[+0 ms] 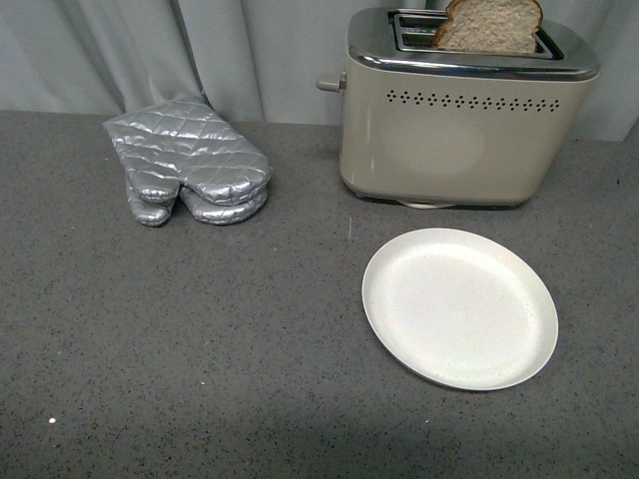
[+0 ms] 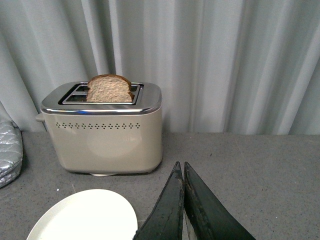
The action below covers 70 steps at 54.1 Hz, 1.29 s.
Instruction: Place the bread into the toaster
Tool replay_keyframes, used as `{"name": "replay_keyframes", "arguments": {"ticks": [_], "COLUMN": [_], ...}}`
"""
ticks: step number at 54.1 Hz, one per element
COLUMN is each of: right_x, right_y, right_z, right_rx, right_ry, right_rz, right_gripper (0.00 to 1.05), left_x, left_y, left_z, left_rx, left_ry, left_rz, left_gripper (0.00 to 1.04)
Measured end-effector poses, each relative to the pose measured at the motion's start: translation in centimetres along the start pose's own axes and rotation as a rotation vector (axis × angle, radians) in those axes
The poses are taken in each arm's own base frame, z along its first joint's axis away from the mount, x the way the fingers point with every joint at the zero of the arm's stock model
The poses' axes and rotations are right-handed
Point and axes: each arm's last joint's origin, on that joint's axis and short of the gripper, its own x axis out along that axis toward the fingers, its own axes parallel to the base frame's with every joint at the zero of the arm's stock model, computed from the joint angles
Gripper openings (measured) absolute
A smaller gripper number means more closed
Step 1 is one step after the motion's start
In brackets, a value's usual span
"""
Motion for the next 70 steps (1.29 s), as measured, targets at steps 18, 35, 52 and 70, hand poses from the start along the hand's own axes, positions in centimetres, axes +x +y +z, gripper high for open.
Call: {"name": "replay_keyframes", "arguments": {"ticks": [18, 35, 52, 70], "right_x": [-0.8, -1.4, -2.5, -2.5], "right_y": [0.0, 0.0, 0.0, 0.0], "right_z": [0.1, 0.0, -0.2, -0.2], "right_rx": [0.0, 0.0, 0.0, 0.0], "right_ry": [-0.003, -0.003, 0.002, 0.002], "right_rz": [0.0, 0.0, 0.001, 0.001], "right_gripper": [0.0, 0.0, 0.0, 0.56], "left_x": [0.0, 0.0, 0.0, 0.0], "left_y": [0.0, 0.0, 0.0, 0.0], "left_z": [0.0, 0.0, 0.0, 0.0], "left_rx": [0.0, 0.0, 0.0, 0.0], "left_ry": [0.0, 0.0, 0.0, 0.0], "left_rz": [0.0, 0.0, 0.0, 0.0], "left_gripper": [0.98, 0.98, 0.98, 0.98]}}
